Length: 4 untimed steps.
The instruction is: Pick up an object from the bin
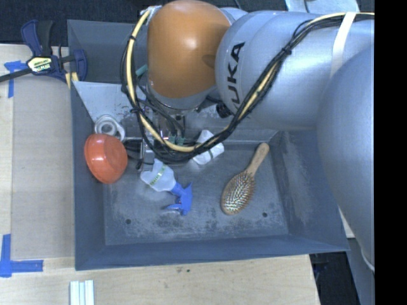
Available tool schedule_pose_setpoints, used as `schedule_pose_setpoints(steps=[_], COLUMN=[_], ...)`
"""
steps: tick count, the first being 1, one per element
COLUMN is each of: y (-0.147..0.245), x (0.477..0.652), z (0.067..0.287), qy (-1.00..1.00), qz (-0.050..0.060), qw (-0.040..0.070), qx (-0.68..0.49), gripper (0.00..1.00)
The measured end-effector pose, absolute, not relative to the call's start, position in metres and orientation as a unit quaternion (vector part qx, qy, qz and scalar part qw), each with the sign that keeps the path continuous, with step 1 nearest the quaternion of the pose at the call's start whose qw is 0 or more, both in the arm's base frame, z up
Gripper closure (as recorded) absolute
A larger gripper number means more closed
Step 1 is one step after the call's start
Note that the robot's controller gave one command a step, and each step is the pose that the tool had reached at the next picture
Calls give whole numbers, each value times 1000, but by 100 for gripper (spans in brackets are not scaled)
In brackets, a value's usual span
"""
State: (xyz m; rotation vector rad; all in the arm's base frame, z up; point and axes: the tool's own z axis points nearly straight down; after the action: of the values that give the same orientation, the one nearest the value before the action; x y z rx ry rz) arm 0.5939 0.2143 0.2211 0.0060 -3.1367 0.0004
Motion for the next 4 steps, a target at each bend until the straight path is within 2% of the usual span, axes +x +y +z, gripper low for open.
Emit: schedule_pose_setpoints(steps=[1,2,3,4], y=[213,157,134,135], x=[596,572,566,561], z=[226,105,136,99], qy=[-1000,-999,-999,-1000], qz=[-1,-1,-4,0], qw=[-2,-3,-7,-2], qx=[0,45,-34,29], gripper=[0,0,0,0])
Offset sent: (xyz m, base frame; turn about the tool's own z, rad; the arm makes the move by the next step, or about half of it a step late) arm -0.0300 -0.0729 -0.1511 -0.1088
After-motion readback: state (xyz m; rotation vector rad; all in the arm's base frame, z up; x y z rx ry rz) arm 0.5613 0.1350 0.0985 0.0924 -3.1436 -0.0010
